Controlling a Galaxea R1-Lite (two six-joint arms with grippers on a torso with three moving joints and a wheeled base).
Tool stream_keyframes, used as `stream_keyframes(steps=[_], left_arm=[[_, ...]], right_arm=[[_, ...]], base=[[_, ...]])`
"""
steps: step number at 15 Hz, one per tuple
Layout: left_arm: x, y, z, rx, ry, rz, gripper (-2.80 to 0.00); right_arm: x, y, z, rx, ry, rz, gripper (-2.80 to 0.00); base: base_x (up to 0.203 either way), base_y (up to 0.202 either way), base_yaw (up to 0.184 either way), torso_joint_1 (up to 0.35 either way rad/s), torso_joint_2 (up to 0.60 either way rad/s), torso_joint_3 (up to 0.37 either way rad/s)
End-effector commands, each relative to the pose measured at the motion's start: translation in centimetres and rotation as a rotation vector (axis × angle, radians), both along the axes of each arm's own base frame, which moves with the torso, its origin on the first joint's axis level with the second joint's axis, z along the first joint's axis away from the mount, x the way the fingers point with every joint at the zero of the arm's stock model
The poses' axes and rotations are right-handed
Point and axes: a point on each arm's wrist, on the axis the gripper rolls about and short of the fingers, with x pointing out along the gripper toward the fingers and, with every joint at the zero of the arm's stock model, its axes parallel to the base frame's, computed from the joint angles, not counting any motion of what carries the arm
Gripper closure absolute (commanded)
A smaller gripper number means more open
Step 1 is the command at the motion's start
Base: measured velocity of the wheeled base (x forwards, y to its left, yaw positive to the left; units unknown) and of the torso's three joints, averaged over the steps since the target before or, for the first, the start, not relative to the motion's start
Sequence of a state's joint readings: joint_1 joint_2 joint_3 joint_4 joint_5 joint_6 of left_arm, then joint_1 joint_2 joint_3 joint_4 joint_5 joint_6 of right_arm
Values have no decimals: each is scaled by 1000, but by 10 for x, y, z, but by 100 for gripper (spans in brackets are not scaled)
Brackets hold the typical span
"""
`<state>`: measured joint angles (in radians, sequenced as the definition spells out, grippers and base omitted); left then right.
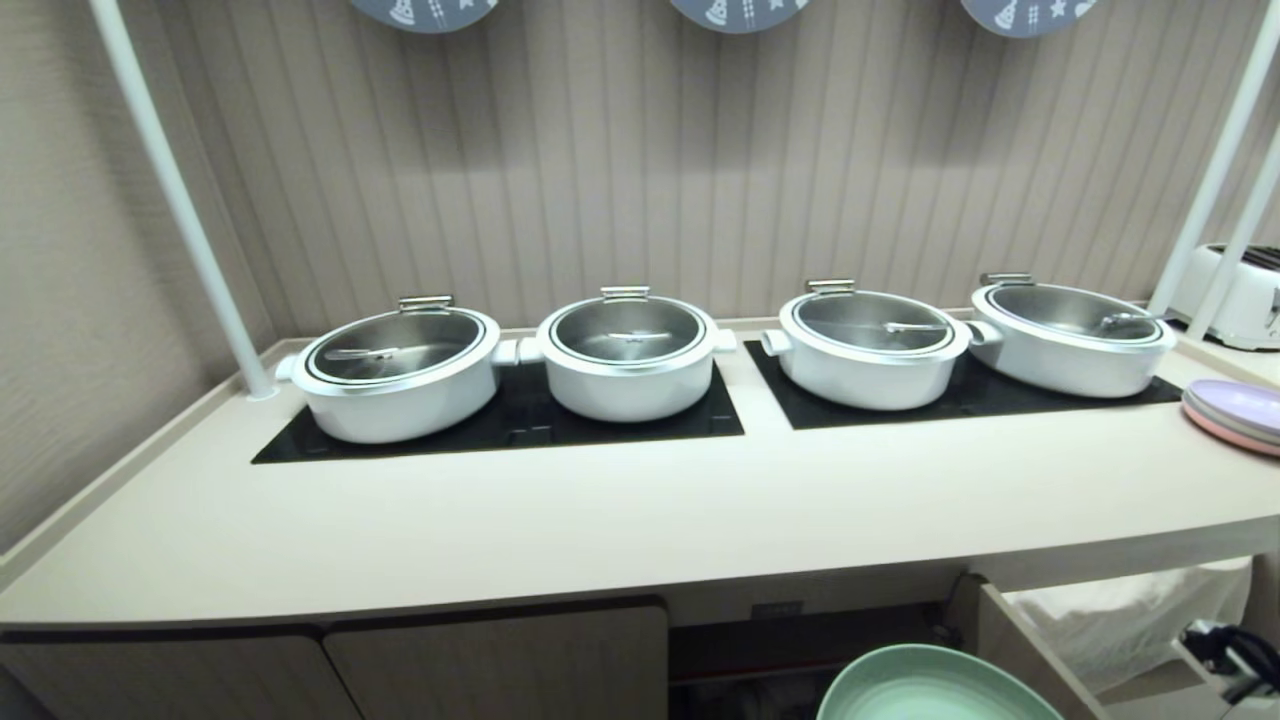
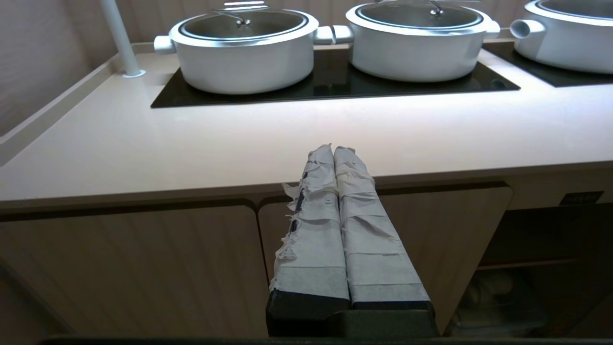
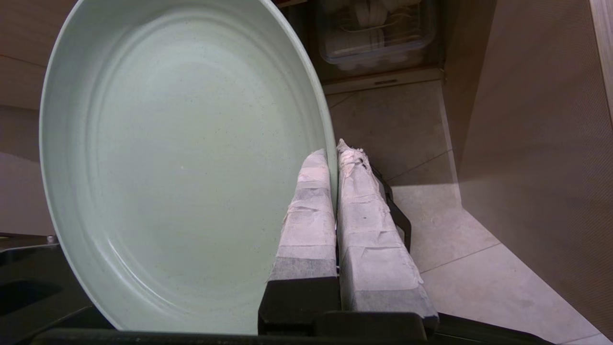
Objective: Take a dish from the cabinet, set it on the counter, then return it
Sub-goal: Place it on the table
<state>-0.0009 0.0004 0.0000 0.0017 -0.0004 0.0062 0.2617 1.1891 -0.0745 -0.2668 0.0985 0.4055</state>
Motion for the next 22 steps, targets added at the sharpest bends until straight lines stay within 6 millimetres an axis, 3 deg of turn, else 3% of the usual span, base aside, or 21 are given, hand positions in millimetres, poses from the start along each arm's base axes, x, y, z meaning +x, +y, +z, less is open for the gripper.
stream_keyframes(steps=[1,12,22], left_arm=[[0,0,0,0,-1,1,0],[0,0,0,0,-1,1,0],[0,0,0,0,-1,1,0]], right_arm=[[0,0,0,1,1,-1,0],[10,3,5,2,-3,-6,0],[61,16,25,14,-24,-12,0]], base=[[0,0,0,84,-168,-79],[0,0,0,13,-27,-14],[0,0,0,0,0,0]])
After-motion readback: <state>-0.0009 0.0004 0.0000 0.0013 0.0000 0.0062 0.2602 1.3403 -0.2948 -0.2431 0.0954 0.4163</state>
